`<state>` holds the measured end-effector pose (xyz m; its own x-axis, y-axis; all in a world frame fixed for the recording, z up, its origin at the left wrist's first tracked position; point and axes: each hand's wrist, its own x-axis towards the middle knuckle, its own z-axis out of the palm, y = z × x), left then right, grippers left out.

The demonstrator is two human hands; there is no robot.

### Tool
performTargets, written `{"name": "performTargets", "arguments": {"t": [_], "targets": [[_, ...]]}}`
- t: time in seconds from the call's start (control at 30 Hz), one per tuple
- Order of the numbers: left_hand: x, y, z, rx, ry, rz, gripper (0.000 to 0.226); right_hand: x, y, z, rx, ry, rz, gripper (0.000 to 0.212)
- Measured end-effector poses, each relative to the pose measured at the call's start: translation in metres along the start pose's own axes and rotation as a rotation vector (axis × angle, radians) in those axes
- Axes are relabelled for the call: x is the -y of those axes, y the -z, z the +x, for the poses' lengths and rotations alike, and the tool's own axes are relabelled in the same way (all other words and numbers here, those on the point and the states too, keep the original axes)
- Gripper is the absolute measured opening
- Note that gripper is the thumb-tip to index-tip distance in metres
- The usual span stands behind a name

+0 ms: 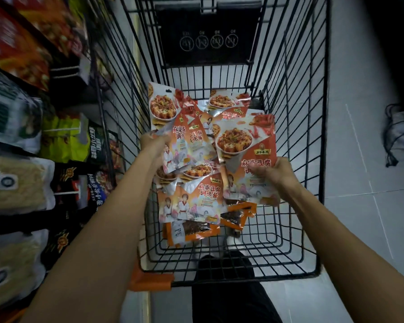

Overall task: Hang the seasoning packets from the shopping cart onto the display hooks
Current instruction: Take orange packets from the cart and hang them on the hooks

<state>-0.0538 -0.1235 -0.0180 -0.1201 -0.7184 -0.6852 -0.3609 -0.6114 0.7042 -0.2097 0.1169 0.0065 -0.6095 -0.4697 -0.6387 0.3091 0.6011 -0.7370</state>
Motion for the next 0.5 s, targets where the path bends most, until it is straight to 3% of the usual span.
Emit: {"name": "performTargets", "arguments": {"t": [0.2, 0.3, 0.5], "targets": [[-0.037, 0.037, -0.054, 0.003, -0.176, 0.022, 0.009, 0.068, 0.02, -0.038, 0.042, 0.128, 0.057, 0.011], [-0.053, 0.061, -0.092, -0.021, -0.225, 0.033, 0.044, 0.101, 0.032, -0.063, 0.074, 0.157, 0.075, 0.019], [-0.072, 0.116, -0.184, -0.058, -0.408, -0.139, 0.024, 0.161, 0.039, -0.117, 0.194, 0.258, 0.088, 0.03]]}}
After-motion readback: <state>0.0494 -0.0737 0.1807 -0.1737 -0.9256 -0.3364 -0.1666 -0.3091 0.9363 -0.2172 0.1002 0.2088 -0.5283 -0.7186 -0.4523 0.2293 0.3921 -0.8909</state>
